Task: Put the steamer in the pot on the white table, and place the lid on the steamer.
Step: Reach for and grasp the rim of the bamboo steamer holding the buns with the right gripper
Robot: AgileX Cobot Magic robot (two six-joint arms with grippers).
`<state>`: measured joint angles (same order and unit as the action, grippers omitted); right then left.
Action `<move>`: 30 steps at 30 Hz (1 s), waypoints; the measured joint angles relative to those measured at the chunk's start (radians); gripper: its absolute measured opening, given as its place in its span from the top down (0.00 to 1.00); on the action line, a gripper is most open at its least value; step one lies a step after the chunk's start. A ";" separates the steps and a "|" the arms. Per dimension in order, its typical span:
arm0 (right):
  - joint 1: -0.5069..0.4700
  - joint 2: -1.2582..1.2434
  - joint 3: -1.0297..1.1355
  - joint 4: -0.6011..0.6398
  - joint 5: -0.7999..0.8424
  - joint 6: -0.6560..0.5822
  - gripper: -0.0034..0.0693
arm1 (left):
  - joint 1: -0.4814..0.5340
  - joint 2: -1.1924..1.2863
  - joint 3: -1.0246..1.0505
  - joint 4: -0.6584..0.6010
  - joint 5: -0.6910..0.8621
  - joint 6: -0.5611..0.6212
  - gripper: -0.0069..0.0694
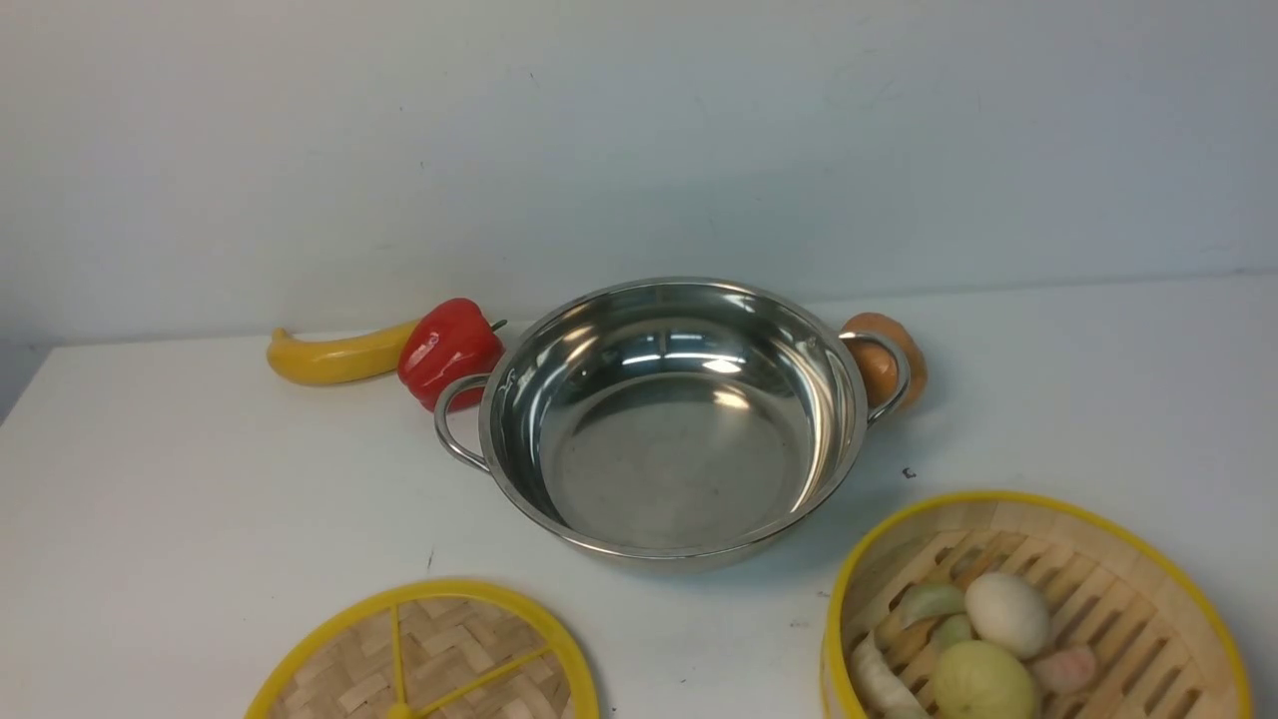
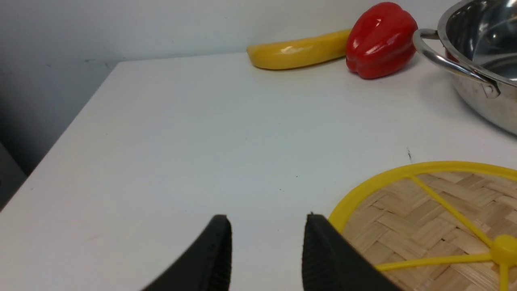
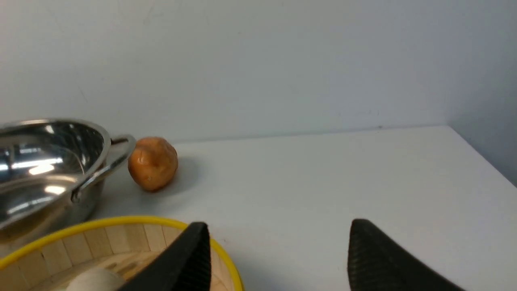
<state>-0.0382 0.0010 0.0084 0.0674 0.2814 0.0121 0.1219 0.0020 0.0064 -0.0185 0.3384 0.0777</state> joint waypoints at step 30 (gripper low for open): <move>0.000 0.430 -0.718 0.449 0.384 -0.293 0.34 | 0.000 0.000 0.000 0.000 0.000 0.000 0.59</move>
<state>-0.0382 0.4311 -0.7095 0.5167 0.6655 -0.2813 0.1219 0.0020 0.0064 -0.0185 0.3384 0.0777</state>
